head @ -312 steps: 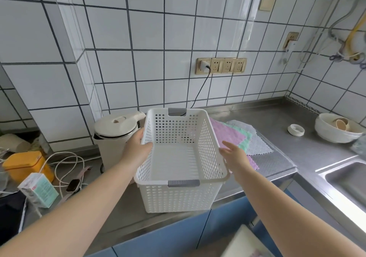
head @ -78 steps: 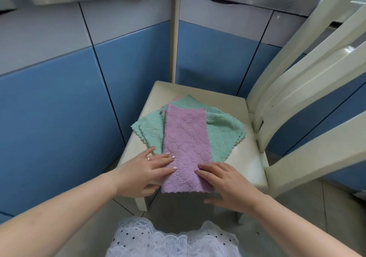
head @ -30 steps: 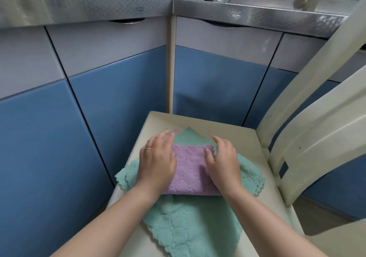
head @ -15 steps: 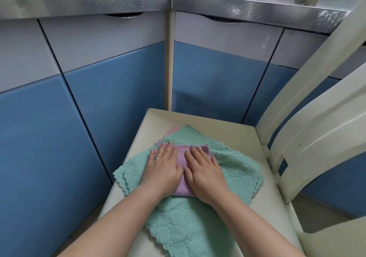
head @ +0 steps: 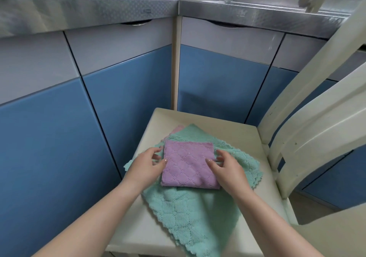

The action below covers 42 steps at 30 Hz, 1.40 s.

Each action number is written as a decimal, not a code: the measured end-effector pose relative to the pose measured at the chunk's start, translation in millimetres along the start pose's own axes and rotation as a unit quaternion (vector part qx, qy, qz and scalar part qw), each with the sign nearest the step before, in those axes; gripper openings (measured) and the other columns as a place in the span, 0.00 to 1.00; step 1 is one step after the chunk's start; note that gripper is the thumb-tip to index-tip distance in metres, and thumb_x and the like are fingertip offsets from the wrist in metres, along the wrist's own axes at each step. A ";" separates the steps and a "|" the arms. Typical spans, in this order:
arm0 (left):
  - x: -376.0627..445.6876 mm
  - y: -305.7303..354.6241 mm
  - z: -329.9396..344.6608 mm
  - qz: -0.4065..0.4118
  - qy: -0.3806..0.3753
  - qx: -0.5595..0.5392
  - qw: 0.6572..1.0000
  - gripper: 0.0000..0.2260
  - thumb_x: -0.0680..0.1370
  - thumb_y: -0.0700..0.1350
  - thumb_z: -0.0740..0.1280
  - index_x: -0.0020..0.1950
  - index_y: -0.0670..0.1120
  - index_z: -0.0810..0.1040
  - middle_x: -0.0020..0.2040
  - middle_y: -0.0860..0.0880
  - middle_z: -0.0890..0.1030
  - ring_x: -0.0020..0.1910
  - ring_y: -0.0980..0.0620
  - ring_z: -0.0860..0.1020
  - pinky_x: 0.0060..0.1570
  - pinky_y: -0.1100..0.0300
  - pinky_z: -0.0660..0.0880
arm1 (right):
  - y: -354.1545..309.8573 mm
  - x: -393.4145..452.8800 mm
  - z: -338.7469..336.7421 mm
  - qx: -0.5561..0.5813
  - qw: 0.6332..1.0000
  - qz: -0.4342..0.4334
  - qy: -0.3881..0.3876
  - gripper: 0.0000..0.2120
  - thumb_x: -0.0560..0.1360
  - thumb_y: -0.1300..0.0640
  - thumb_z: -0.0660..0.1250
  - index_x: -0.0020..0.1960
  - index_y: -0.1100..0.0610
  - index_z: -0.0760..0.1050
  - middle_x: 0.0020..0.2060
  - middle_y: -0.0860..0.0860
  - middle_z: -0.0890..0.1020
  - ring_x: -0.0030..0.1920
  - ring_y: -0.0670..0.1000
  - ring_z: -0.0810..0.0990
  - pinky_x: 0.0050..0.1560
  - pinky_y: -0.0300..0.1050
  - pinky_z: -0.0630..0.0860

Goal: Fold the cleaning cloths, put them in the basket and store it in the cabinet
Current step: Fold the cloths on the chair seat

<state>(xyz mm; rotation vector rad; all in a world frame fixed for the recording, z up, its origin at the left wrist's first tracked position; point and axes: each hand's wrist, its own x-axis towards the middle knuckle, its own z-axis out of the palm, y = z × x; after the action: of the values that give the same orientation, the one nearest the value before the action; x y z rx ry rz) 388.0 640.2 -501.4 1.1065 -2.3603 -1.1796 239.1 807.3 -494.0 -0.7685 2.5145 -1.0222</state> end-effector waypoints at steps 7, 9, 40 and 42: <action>7.3 12.4 -3.7 -0.147 -0.092 -0.097 0.980 0.14 0.76 0.44 0.69 0.60 0.42 0.76 0.52 0.44 0.79 0.45 0.51 0.79 0.39 0.61 0.79 | -1.6 9.3 -5.3 0.046 0.990 0.113 -0.067 0.24 0.73 0.47 0.68 0.63 0.61 0.74 0.48 0.54 0.81 0.40 0.51 0.78 0.43 0.43 0.73; 8.9 18.9 -5.2 -0.157 -0.117 -0.080 0.977 0.06 0.76 0.45 0.69 0.49 0.43 0.79 0.45 0.45 0.80 0.40 0.53 0.78 0.38 0.63 0.78 | -5.0 9.7 -11.1 0.031 0.987 0.132 -0.091 0.18 0.73 0.46 0.69 0.51 0.61 0.80 0.32 0.52 0.76 0.30 0.49 0.70 0.33 0.41 0.66; 152.1 109.5 115.7 0.085 -0.032 0.045 0.995 0.18 0.78 0.41 0.60 0.67 0.50 0.73 0.63 0.49 0.78 0.61 0.46 0.76 0.59 0.55 0.72 | 54.6 146.8 -51.4 0.002 0.988 0.092 0.126 0.23 0.75 0.68 0.56 0.70 0.60 0.68 0.69 0.55 0.70 0.67 0.55 0.70 0.66 0.42 0.64; 157.3 105.7 118.3 0.092 -0.047 0.058 0.993 0.18 0.78 0.41 0.60 0.67 0.50 0.74 0.62 0.49 0.79 0.60 0.47 0.76 0.59 0.54 0.73 | 61.9 148.2 -46.8 0.004 0.987 0.105 0.118 0.24 0.76 0.68 0.56 0.71 0.60 0.67 0.69 0.54 0.70 0.67 0.54 0.70 0.66 0.41 0.65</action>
<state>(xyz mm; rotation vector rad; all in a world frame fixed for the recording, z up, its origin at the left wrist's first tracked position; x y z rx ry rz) 165.0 629.6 -507.1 0.8604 -2.5686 -1.0629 75.5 782.8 -519.0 -0.3879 2.7156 -1.1037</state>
